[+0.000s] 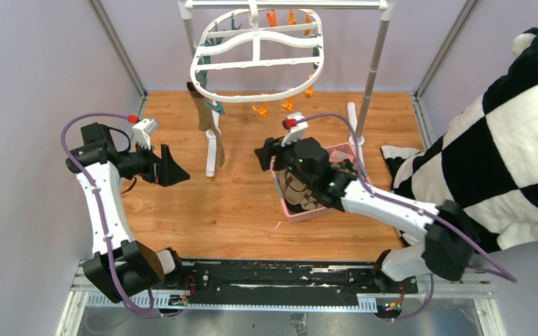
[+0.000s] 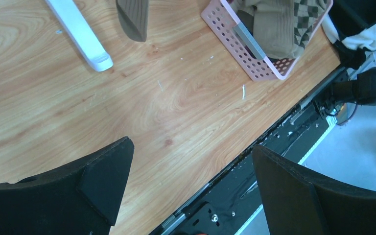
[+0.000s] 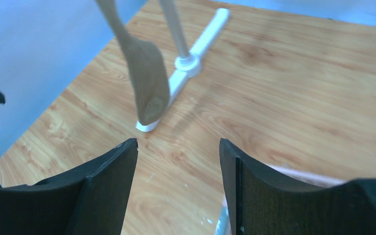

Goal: Remove the socks clipped to the hanger
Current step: Place the sock in the bin, then remove the sock from the hanger.

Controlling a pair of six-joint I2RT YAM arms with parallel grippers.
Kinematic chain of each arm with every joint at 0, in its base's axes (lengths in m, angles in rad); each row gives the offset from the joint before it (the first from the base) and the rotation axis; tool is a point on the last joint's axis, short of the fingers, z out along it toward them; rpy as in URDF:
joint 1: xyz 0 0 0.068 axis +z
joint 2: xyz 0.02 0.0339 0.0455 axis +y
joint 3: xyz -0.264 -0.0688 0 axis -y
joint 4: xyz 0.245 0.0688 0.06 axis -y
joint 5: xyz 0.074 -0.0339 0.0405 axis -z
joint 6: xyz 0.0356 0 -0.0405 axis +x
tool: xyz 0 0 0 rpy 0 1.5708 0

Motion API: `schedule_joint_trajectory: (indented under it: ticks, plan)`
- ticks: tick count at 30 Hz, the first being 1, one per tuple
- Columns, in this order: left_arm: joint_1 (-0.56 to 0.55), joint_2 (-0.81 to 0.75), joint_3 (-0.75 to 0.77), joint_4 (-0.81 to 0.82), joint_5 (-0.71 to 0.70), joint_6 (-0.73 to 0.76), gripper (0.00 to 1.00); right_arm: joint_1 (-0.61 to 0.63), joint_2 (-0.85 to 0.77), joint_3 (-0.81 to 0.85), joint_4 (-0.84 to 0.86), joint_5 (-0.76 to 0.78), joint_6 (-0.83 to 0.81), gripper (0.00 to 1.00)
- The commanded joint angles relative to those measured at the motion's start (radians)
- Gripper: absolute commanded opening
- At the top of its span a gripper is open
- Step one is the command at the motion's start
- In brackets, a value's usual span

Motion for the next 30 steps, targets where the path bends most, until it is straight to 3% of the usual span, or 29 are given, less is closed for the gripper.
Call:
schedule_joint_trajectory:
  ticks: [1, 4, 9, 17, 22, 24, 27, 30]
  plan:
    - [0.045, 0.017, -0.003, 0.004, 0.013, 0.014, 1.00, 0.045, 0.222, 0.069, 0.182, -0.172, -0.180, 0.67]
    - [0.067, 0.018, -0.006, 0.004, -0.001, 0.034, 1.00, 0.064, 0.370, 0.121, 0.370, -0.221, -0.200, 0.68]
    - [0.077, 0.013, -0.027, 0.004, -0.025, 0.059, 1.00, 0.097, 0.587, 0.208, 0.697, -0.159, -0.266, 0.69]
    - [0.076, 0.019, -0.068, 0.003, -0.052, 0.106, 1.00, 0.095, 0.809, 0.540, 0.597, 0.088, -0.387, 0.71]
    - [0.076, 0.027, -0.080, 0.002, -0.053, 0.123, 1.00, 0.079, 0.908, 0.663, 0.580, 0.144, -0.407, 0.68]
    - [0.075, 0.024, -0.084, 0.002, -0.044, 0.126, 0.98, 0.079, 0.916, 0.683, 0.594, 0.103, -0.409, 0.60]
    - [0.075, 0.024, -0.086, 0.002, -0.042, 0.127, 0.95, 0.080, 0.900, 0.683, 0.583, 0.004, -0.394, 0.26]
    - [0.072, 0.020, -0.078, -0.008, -0.041, 0.133, 0.93, 0.080, 0.849, 0.617, 0.613, -0.100, -0.356, 0.01]
